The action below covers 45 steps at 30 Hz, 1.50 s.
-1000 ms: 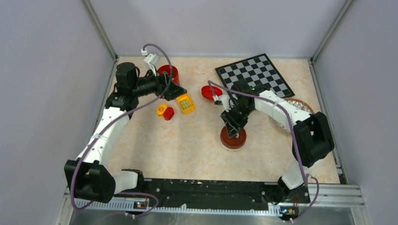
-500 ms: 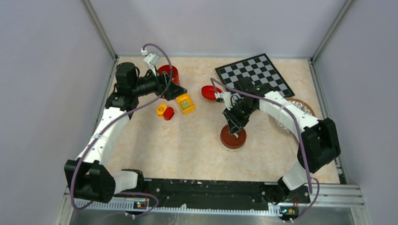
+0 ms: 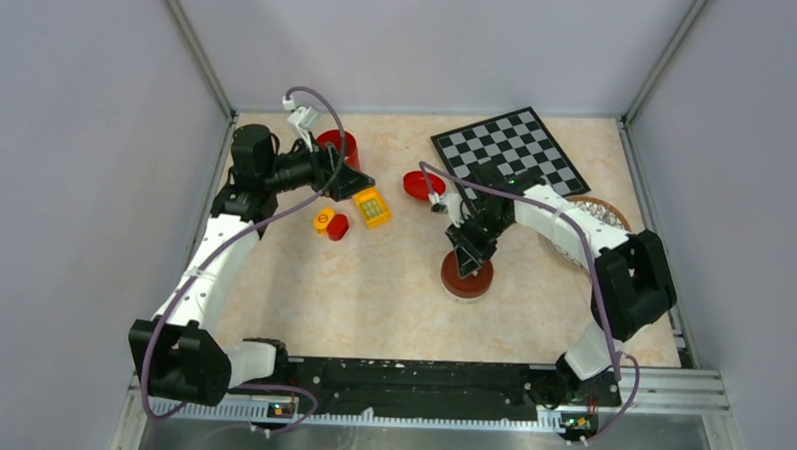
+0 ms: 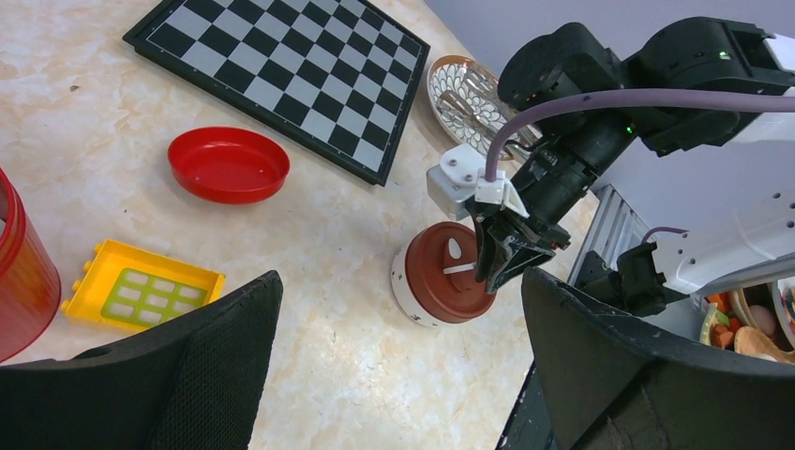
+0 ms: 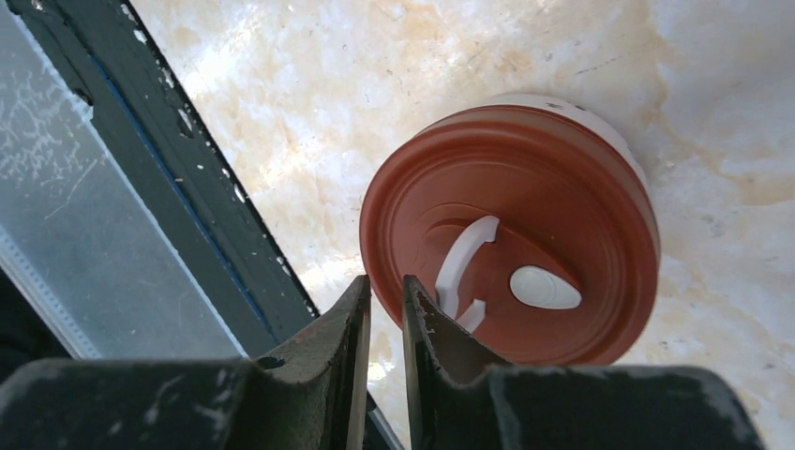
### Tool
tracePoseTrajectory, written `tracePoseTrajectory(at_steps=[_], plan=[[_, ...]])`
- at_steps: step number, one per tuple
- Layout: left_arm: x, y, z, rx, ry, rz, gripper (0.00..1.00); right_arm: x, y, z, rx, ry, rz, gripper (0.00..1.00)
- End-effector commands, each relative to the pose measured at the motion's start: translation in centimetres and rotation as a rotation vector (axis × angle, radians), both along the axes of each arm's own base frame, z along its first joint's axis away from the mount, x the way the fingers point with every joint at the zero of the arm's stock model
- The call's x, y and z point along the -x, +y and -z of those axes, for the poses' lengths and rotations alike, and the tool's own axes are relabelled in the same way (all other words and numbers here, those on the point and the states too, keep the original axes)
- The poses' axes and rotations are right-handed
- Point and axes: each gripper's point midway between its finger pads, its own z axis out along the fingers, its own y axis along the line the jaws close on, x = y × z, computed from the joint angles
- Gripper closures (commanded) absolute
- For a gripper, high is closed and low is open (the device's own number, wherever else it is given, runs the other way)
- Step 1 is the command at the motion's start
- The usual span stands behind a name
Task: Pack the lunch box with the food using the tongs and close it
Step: Move the packing box to the center of the board, then adjust the packing box at the center of the board.
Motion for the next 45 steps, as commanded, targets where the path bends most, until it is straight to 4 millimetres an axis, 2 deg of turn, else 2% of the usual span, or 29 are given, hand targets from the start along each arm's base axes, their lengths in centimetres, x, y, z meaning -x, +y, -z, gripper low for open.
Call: tracePoseTrajectory(at_steps=[1, 5, 8, 12, 15, 19, 25, 35, 45], plan=[[0.1, -0.1, -0.8, 0.018, -0.037, 0.02, 0.01, 0.8, 1.4, -0.9, -0.086, 0.03, -0.042, 0.82], [0.2, -0.2, -0.8, 0.021, -0.036, 0.026, 0.01, 0.4, 2.1, -4.0, -0.159, -0.044, -0.047, 0.82], [0.2, -0.2, -0.9, 0.024, -0.036, 0.028, 0.01, -1.4, 1.4, -5.5, -0.176, -0.101, 0.018, 0.86], [0.2, -0.3, -0.8, 0.027, -0.036, 0.03, 0.01, -4.6, -1.3, -4.4, -0.085, -0.168, 0.142, 0.93], [0.2, -0.3, -0.9, 0.027, -0.037, 0.029, 0.01, -5.6, -2.6, -3.3, -0.025, -0.195, 0.188, 0.96], [0.1, -0.2, -0.8, 0.026, -0.037, 0.028, 0.01, -5.3, -2.7, -2.3, -0.001, -0.176, 0.178, 0.97], [0.1, -0.3, -0.7, 0.027, -0.035, 0.028, 0.01, -3.8, -2.1, -1.0, 0.01, -0.131, 0.128, 0.97], [0.3, -0.2, -0.7, 0.027, -0.039, 0.029, 0.01, -1.4, -0.5, -0.6, -0.016, -0.069, 0.049, 0.96], [0.4, -0.2, -0.7, 0.027, -0.041, 0.03, 0.01, 0.1, 0.0, 0.9, -0.005, -0.008, 0.002, 0.97]])
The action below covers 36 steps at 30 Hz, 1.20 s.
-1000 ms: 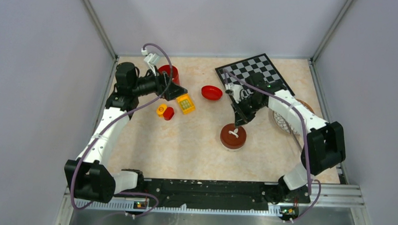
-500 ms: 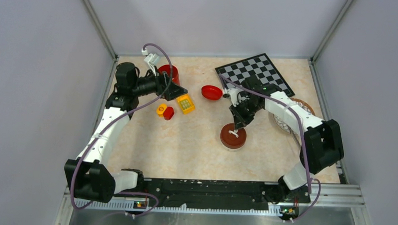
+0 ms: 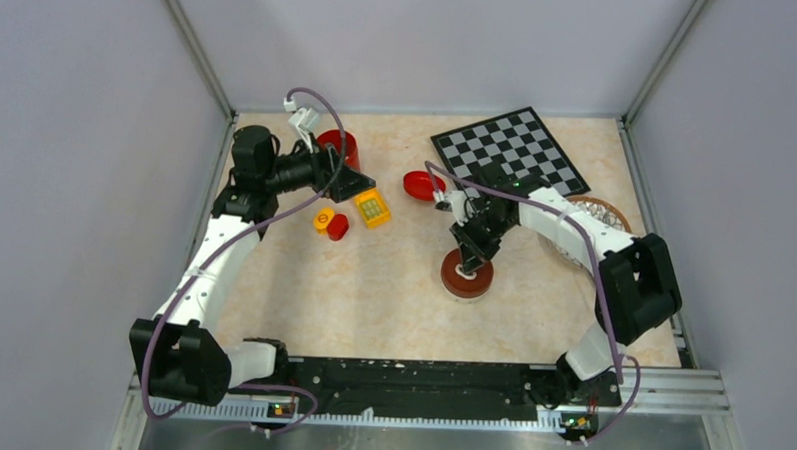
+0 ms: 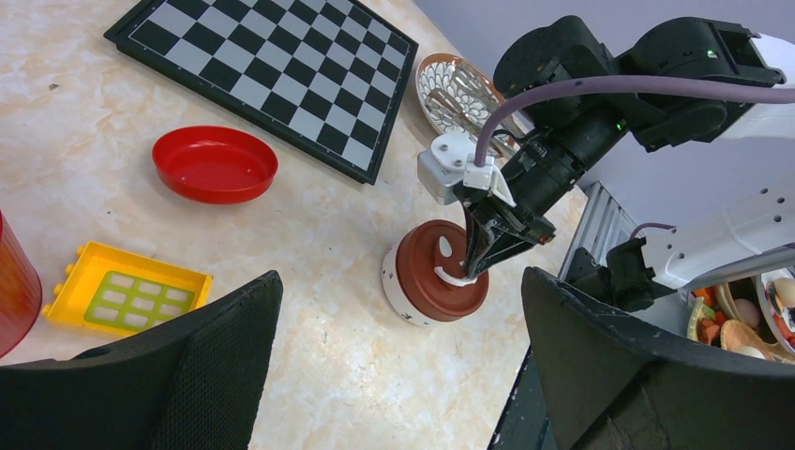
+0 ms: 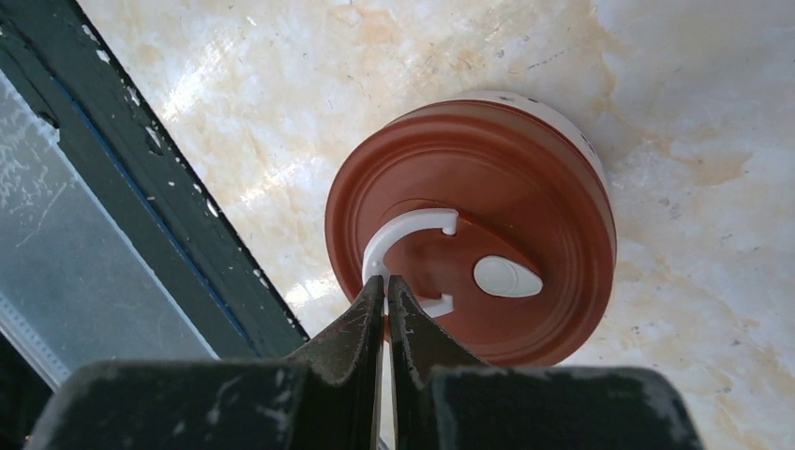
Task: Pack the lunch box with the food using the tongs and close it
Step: Adjust the packing box at the center of the board.
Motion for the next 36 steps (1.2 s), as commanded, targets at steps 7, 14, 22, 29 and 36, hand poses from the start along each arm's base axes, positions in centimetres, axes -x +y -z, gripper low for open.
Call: tracePoseTrajectory(at_steps=[7, 14, 22, 29, 36], plan=[[0.0, 0.1, -0.8, 0.007, -0.05, 0.004, 0.01, 1.6, 0.5, 2.3, -0.001, 0.048, -0.06, 0.96], [-0.1, 0.3, -0.6, -0.003, -0.048, -0.009, 0.01, 0.8, 0.9, 0.4, -0.03, -0.013, -0.07, 0.87], [-0.6, 0.9, -1.5, 0.013, -0.042, -0.014, 0.01, -2.0, 0.8, -4.0, -0.059, -0.253, -0.064, 0.51], [-1.4, 1.9, -2.1, 0.034, -0.028, -0.041, 0.01, -3.5, 0.4, -3.1, 0.015, -0.378, -0.087, 0.36], [-1.5, 2.2, -1.8, 0.028, -0.025, -0.055, 0.01, -2.5, 0.3, 0.8, 0.126, -0.419, -0.164, 0.31]])
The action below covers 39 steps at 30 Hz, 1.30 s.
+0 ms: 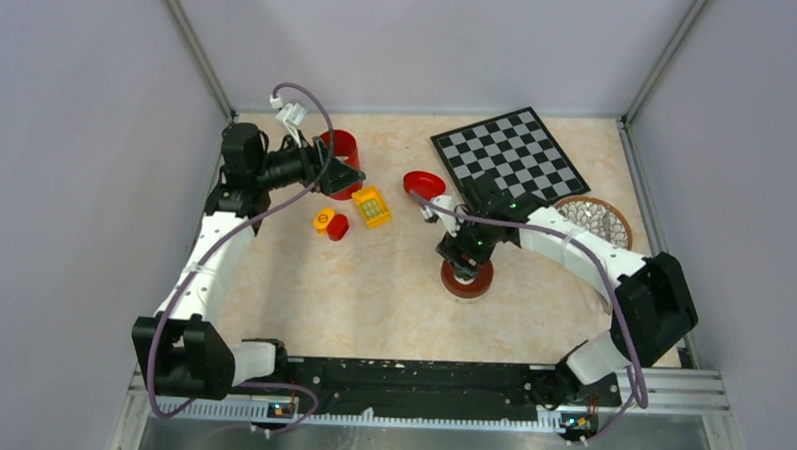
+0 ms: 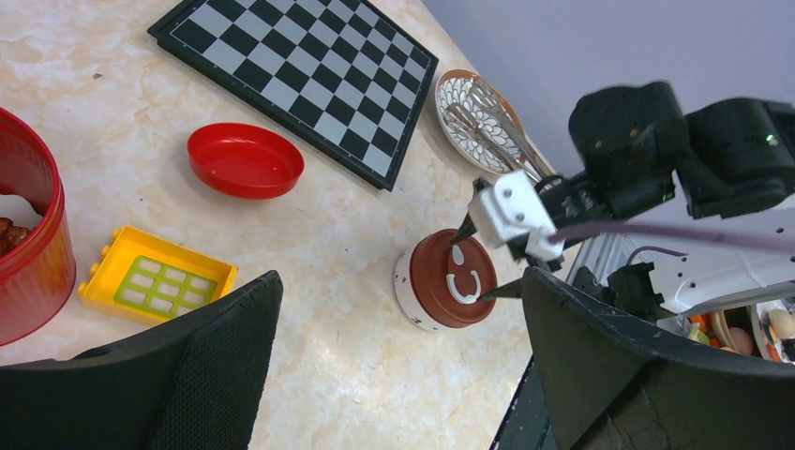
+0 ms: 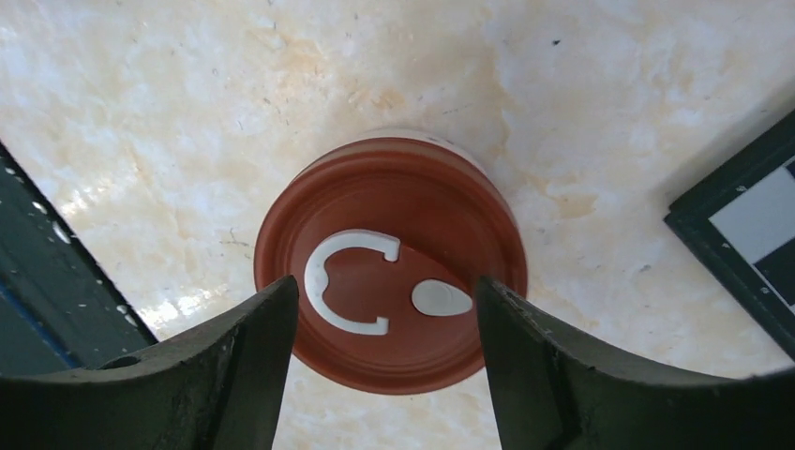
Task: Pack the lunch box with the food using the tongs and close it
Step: Adjust the packing box at the center of the board.
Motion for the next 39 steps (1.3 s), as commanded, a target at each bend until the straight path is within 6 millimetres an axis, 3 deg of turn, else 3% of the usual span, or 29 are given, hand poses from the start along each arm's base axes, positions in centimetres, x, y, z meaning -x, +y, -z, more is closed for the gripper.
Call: tracePoseTrajectory(at_steps=[1, 7, 15, 20, 24, 27, 33, 39], plan=[[-0.3, 0.2, -1.8, 0.006, -0.059, -0.001, 0.01, 0.3, -0.3, 2.5, 0.093, -0.077, -0.052, 0.31], [-0.4, 0.5, -1.8, 0.006, -0.058, -0.01, 0.01, 2.3, -2.7, 6.5, 0.209, -0.01, -0.077, 0.34], [-0.5, 0.5, -1.6, 0.005, -0.052, -0.013, 0.01, 3.9, -4.6, 8.6, 0.272, 0.051, -0.072, 0.41], [-0.9, 0.7, -1.4, -0.018, -0.055, -0.026, 0.01, 3.4, -6.7, 8.7, 0.301, 0.056, -0.038, 0.42], [-1.3, 0.9, -1.2, -0.03, -0.053, -0.032, 0.01, 2.9, -8.3, 7.9, 0.316, 0.04, -0.028, 0.42], [-1.6, 0.9, -0.9, -0.029, -0.045, -0.032, 0.01, 2.9, -8.0, 6.9, 0.295, 0.03, -0.039, 0.42], [-2.0, 0.9, -0.9, -0.036, -0.041, -0.031, 0.01, 0.9, -4.4, 2.4, 0.139, -0.029, -0.048, 0.4], [-2.4, 1.2, -0.7, -0.05, -0.041, -0.056, 0.01, -4.6, 0.5, -4.1, -0.048, -0.214, -0.028, 0.4]])
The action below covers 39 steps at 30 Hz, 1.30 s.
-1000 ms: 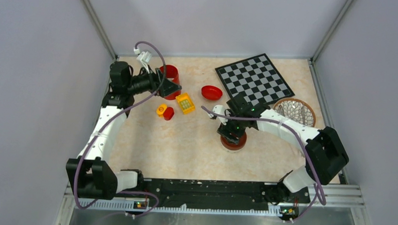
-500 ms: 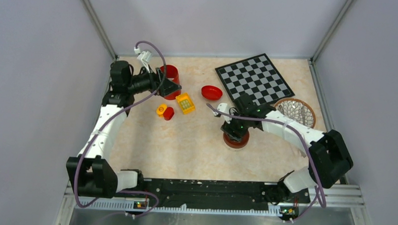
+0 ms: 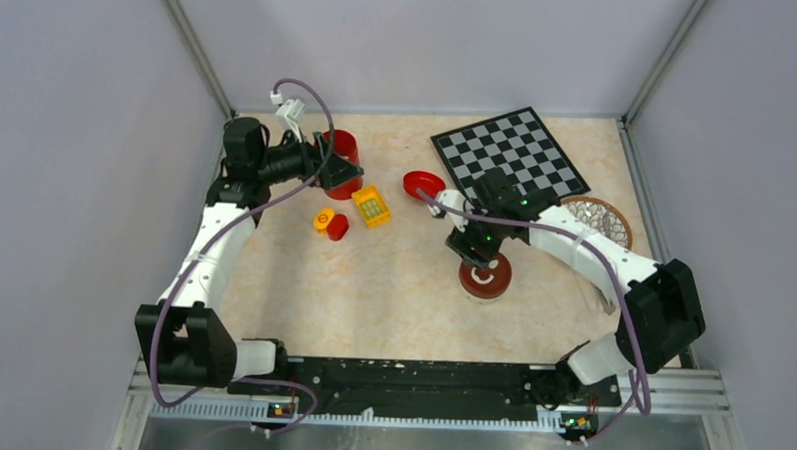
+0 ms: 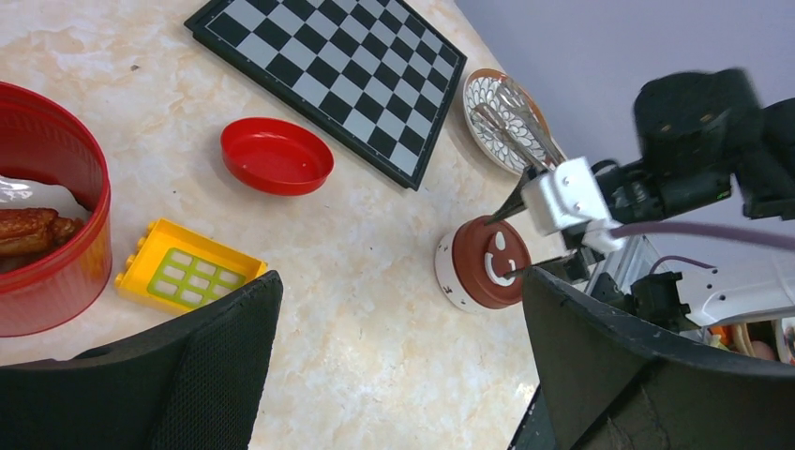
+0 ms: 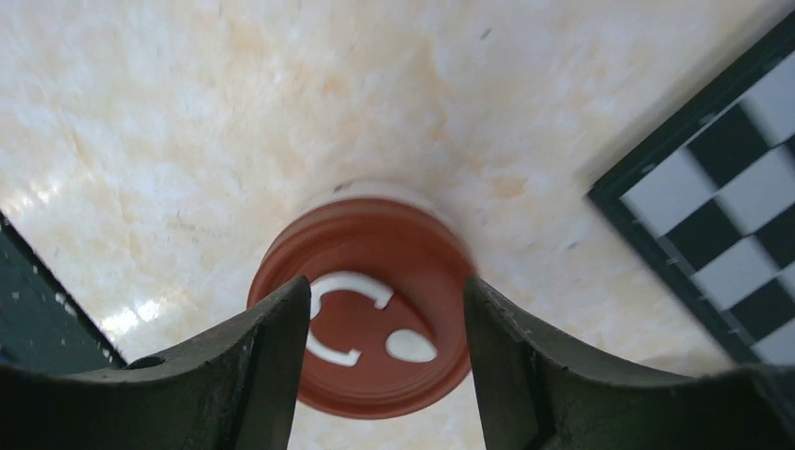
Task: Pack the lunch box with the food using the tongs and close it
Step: Adjust the packing box at the center of the board, then pick up the box lid from the center of the board.
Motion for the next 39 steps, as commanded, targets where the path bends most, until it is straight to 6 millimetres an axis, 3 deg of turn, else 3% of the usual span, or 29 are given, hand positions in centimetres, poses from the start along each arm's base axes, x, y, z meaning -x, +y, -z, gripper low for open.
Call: tracePoseTrajectory(at_steps=[1, 8, 12, 16, 28, 33, 39], plan=[[-1.0, 0.7, -1.5, -0.026, -0.062, -0.037, 0.01, -5.4, 3.8, -5.7, -0.141, -0.179, 0.003, 0.41], [-3.0, 4.1, -1.0, -0.044, -0.015, -0.167, 0.01, -12.8, 6.8, -7.6, -0.184, -0.41, 0.034, 0.46], [-3.4, 5.3, -0.7, -0.003, 0.021, -0.175, 0.01, -15.6, 8.6, -7.0, -0.159, -0.495, 0.039, 0.48], [-3.4, 6.0, -0.3, 0.017, 0.044, -0.18, 0.01, -17.3, 10.6, -5.2, -0.106, -0.553, 0.017, 0.49], [-2.6, 6.9, -0.2, 0.04, 0.044, -0.187, 0.01, -20.4, 12.9, 0.4, 0.042, -0.657, -0.055, 0.51], [-2.5, 7.0, -0.1, 0.046, 0.046, -0.184, 0.01, -20.6, 13.1, 1.5, 0.048, -0.647, -0.052, 0.66], [-2.4, 6.7, -0.2, 0.059, 0.049, -0.164, 0.01, -19.6, 13.3, 2.3, 0.029, -0.585, -0.048, 0.94]])
